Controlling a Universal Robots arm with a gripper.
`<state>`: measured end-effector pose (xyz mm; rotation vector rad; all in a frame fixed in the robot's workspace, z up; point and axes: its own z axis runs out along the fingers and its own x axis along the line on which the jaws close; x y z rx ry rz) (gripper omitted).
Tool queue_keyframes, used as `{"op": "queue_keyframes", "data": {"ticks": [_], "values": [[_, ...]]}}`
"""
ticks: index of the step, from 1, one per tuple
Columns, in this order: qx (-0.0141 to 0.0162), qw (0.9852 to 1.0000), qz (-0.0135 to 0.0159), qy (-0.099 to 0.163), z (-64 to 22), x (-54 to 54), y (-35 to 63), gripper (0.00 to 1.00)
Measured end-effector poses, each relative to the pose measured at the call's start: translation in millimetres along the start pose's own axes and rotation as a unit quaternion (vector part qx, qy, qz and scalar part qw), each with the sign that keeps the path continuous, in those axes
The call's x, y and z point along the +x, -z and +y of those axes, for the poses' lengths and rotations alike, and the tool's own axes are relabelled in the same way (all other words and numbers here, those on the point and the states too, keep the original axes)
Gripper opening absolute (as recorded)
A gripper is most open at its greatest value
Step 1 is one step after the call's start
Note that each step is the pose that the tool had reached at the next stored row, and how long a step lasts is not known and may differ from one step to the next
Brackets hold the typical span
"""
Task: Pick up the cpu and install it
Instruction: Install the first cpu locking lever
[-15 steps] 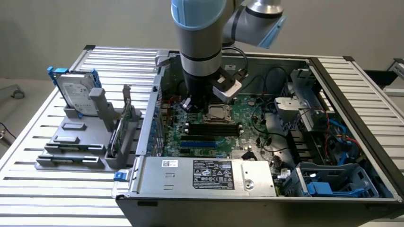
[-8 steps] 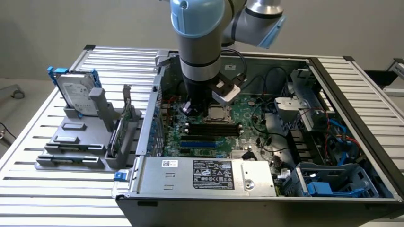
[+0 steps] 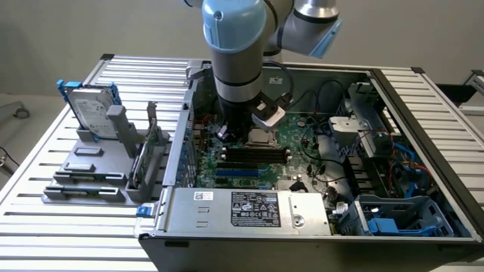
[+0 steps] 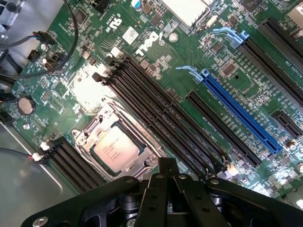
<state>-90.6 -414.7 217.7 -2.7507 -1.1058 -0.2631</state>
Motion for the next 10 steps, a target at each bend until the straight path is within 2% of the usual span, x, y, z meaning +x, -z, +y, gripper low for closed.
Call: {"op": "queue_keyframes", "data": {"ticks": [5, 10], "values": [[0.0022, 1.0000, 0.0022, 0.000, 0.5, -1.4, -5.7, 0.11], [0.0083, 0.9999, 0.0082, -0.001, 0.5, -1.8, -7.3, 0.11]]}}
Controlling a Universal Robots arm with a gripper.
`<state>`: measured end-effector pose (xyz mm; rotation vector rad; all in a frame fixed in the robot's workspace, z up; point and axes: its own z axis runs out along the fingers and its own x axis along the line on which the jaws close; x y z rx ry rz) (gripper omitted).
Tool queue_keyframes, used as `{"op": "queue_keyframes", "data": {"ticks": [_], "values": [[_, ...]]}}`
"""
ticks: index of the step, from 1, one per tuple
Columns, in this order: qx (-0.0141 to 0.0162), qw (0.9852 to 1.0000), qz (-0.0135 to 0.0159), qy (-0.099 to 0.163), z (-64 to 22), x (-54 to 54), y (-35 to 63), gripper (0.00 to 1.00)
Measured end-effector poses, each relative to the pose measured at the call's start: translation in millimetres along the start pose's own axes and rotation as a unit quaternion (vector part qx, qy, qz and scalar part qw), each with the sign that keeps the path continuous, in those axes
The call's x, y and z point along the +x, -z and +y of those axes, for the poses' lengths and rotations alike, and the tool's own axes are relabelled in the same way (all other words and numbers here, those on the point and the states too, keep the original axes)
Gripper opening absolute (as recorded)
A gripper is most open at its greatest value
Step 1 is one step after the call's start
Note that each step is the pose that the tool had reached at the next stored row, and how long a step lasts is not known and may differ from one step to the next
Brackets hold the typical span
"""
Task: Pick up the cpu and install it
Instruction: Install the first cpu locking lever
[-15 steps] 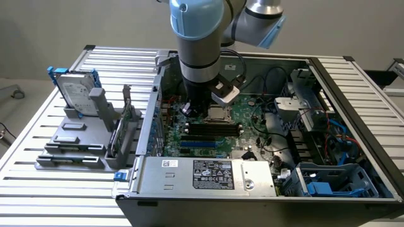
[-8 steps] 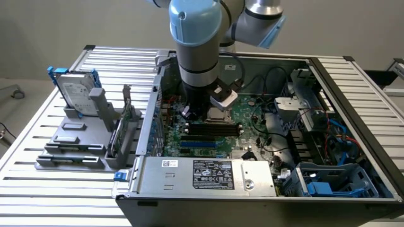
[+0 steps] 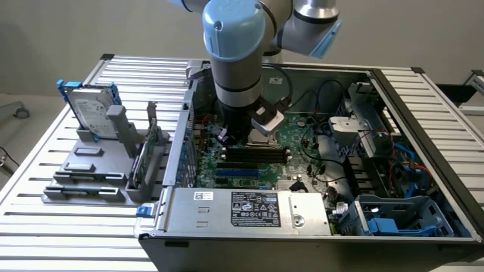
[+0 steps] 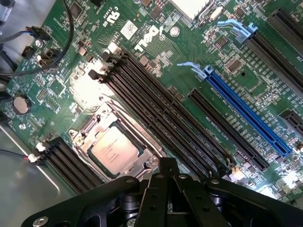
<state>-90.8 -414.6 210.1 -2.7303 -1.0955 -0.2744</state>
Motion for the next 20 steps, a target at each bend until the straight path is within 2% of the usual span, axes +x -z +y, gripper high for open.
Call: {"op": "queue_keyframes", "data": {"ticks": [2, 9, 14, 20], "values": [[0.0008, 1.0000, 0.0006, 0.000, 0.0, -0.2, -0.8, 0.11], [0.0006, 1.0000, 0.0006, -0.001, -0.2, 0.2, -0.1, 0.11], [0.0000, 1.0000, 0.0007, -0.004, -2.3, 4.6, 16.5, 0.11], [-0.0025, 0.9999, 0.0019, -0.014, -3.3, 8.4, 30.2, 0.11]]}}
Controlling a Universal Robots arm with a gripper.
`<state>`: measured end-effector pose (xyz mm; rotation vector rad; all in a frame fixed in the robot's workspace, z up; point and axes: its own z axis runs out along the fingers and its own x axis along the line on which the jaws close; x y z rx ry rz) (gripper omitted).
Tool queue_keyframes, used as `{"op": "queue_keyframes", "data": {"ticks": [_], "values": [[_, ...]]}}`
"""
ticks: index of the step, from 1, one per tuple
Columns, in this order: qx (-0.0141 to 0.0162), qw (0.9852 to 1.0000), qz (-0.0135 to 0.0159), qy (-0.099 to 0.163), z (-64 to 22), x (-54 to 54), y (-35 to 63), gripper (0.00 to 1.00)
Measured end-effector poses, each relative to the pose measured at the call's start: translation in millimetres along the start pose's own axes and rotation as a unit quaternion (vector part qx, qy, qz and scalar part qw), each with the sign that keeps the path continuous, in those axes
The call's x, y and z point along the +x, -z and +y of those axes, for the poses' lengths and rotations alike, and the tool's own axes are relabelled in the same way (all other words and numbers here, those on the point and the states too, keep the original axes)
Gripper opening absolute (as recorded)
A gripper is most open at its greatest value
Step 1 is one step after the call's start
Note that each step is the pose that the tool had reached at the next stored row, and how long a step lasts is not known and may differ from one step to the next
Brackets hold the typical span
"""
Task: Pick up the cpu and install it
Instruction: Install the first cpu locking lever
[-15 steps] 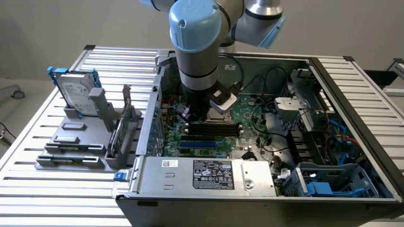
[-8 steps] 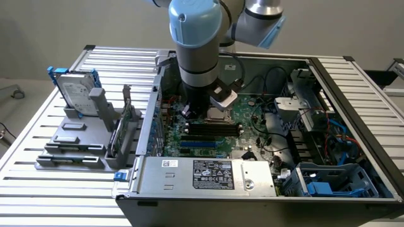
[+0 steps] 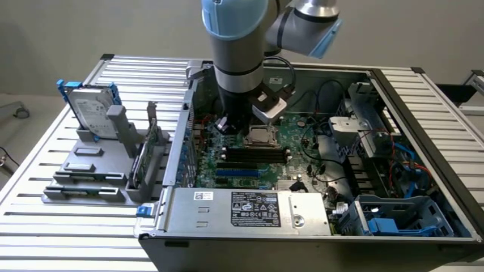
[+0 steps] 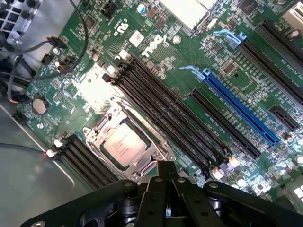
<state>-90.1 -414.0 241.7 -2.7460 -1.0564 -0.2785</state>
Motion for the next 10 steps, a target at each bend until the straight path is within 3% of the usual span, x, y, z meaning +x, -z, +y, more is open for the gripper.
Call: {"op": "queue_keyframes", "data": {"ticks": [5, 10], "values": [[-0.0015, 1.0000, 0.0005, -0.006, 0.8, 5.1, 15.7, 0.11], [-0.0029, 0.9999, 0.0012, -0.012, 6.9, 0.0, 17.7, 0.11]]}}
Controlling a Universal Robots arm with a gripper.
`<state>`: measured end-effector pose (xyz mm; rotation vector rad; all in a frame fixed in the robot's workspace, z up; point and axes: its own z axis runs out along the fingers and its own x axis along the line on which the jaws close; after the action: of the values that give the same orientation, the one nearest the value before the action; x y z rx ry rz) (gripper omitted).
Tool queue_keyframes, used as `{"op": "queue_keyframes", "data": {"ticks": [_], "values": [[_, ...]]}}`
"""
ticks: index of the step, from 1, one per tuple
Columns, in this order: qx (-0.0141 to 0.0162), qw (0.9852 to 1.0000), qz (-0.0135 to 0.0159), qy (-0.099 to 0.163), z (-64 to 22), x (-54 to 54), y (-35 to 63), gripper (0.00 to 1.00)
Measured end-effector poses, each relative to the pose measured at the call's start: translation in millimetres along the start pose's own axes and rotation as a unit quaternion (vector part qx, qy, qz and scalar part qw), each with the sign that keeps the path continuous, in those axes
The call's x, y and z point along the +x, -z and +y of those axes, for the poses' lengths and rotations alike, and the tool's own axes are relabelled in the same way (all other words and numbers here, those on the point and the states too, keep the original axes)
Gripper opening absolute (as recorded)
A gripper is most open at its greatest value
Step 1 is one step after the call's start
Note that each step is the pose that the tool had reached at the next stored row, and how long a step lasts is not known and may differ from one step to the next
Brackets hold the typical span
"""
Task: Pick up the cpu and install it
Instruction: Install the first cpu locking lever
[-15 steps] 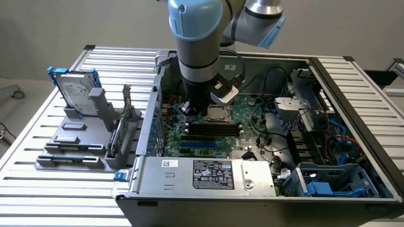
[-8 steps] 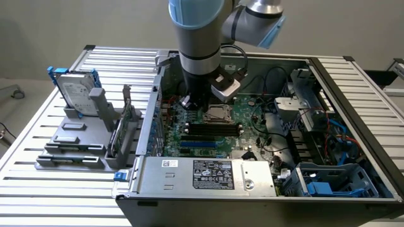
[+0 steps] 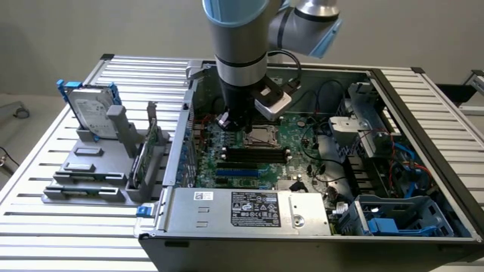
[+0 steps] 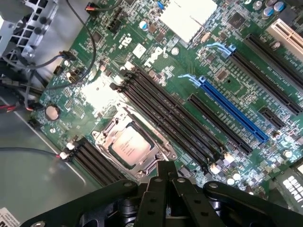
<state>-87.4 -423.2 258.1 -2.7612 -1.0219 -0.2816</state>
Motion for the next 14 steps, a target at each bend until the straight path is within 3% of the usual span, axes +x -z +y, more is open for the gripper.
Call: {"op": "queue_keyframes", "data": {"ticks": [14], "values": [[-0.0011, 1.0000, 0.0008, -0.005, 2.1, -4.7, -17.0, 0.11]]}}
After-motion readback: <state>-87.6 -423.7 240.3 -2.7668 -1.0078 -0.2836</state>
